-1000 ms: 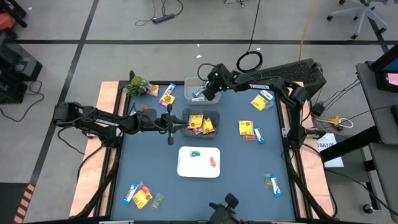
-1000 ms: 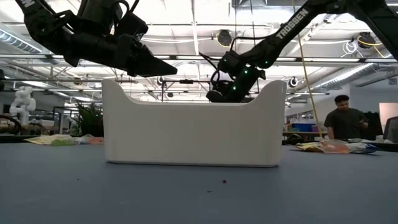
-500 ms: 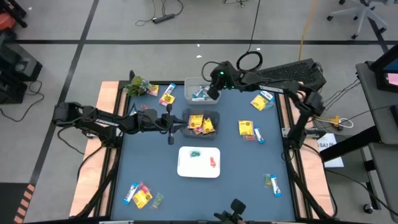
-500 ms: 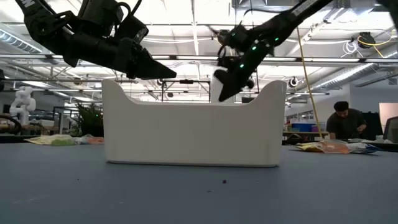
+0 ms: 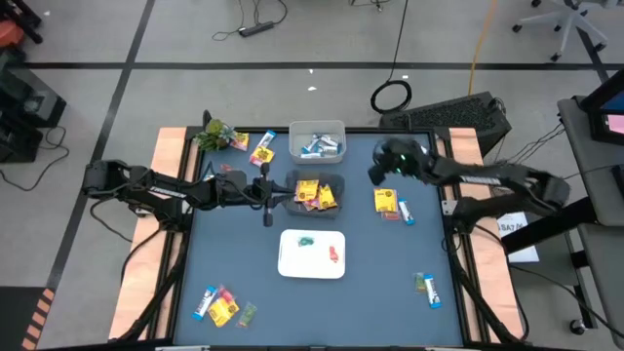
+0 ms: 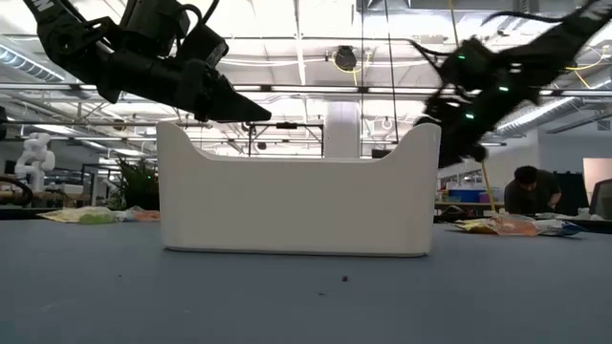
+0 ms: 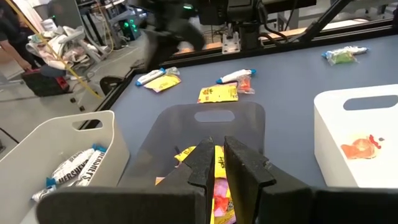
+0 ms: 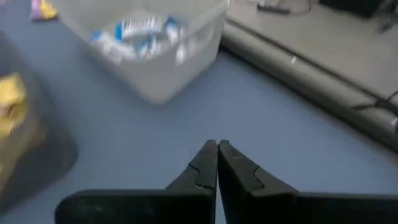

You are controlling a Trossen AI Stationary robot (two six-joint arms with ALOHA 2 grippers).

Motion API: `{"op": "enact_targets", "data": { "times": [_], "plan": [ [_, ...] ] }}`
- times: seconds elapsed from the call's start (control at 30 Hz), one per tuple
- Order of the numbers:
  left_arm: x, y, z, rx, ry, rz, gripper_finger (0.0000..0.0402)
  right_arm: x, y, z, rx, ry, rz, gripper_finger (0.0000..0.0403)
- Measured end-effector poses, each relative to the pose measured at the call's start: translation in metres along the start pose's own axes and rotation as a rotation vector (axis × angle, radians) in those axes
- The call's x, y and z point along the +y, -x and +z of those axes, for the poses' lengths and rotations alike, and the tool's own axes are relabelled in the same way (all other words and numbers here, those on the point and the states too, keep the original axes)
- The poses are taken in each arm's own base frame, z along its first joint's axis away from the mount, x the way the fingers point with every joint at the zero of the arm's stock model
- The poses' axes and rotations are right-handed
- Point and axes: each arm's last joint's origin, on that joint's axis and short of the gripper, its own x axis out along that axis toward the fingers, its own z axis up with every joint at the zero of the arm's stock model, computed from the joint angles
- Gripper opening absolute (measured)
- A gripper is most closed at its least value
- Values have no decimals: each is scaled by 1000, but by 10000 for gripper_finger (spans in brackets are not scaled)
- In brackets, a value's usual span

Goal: Sort candy
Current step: Put the yellow candy into the black bin

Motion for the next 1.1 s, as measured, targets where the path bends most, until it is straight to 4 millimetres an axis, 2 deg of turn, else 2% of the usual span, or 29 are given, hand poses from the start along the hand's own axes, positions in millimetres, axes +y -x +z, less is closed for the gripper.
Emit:
{"op": "enact_targets", "data": {
  "times": [0.17, 0.33, 0.43, 0.63, 0.77, 0.93, 1.1],
  "plan": [
    [0, 0, 0, 1, 0, 7, 45, -3, 19, -37, 69, -67, 4, 0],
    [0, 0, 0, 1, 0, 8, 45, -16, 25, -51, 110, -137, -230, 12],
    [0, 0, 0, 1, 0, 8, 45, -26, 22, -52, 113, -155, -329, 46],
    [0, 0, 0, 1, 0, 9, 45, -47, 10, -52, 142, -181, -416, 147],
    [0, 0, 0, 1, 0, 9, 45, -60, -1, -52, 172, -185, -392, 199],
    [0, 0, 0, 2, 0, 9, 45, -67, -14, -46, 230, -218, -410, 212],
    [0, 0, 0, 2, 0, 10, 45, -66, -23, -41, 323, -228, -469, 191]
  ]
}}
